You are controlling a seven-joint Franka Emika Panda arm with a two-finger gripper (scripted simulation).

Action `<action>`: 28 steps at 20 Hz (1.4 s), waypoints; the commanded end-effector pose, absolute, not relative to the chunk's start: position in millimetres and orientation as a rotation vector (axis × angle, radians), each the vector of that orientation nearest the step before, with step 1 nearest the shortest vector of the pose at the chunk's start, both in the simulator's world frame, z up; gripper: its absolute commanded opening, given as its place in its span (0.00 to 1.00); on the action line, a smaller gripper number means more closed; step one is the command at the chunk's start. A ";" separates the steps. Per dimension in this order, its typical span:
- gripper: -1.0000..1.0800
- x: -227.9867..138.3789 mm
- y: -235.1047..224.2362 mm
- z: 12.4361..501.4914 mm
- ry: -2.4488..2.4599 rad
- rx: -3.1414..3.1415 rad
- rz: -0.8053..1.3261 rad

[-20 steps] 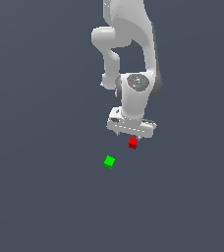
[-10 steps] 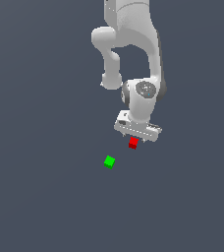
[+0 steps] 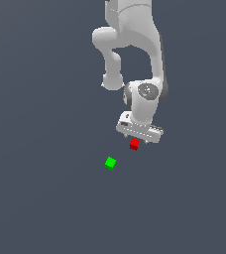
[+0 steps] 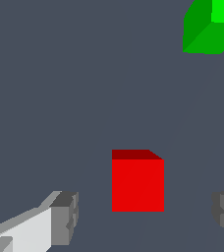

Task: Stack the red cube on top of the green cube.

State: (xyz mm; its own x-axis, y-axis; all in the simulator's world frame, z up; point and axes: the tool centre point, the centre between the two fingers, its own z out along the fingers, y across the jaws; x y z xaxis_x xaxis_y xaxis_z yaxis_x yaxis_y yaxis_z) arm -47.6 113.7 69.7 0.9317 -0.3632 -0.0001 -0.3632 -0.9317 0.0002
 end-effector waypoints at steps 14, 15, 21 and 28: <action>0.96 -48.0 113.1 22.0 -0.580 3.088 0.000; 0.96 -47.7 113.1 20.8 -0.580 3.088 0.000; 0.00 -47.4 113.2 19.8 -0.580 3.088 0.000; 0.00 -47.6 114.2 20.3 -0.578 3.088 0.000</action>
State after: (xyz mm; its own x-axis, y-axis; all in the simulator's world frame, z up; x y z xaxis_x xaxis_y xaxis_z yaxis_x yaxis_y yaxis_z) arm -47.6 113.7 20.3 0.9321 -0.3623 -0.0003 -0.3623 -0.9321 -0.0002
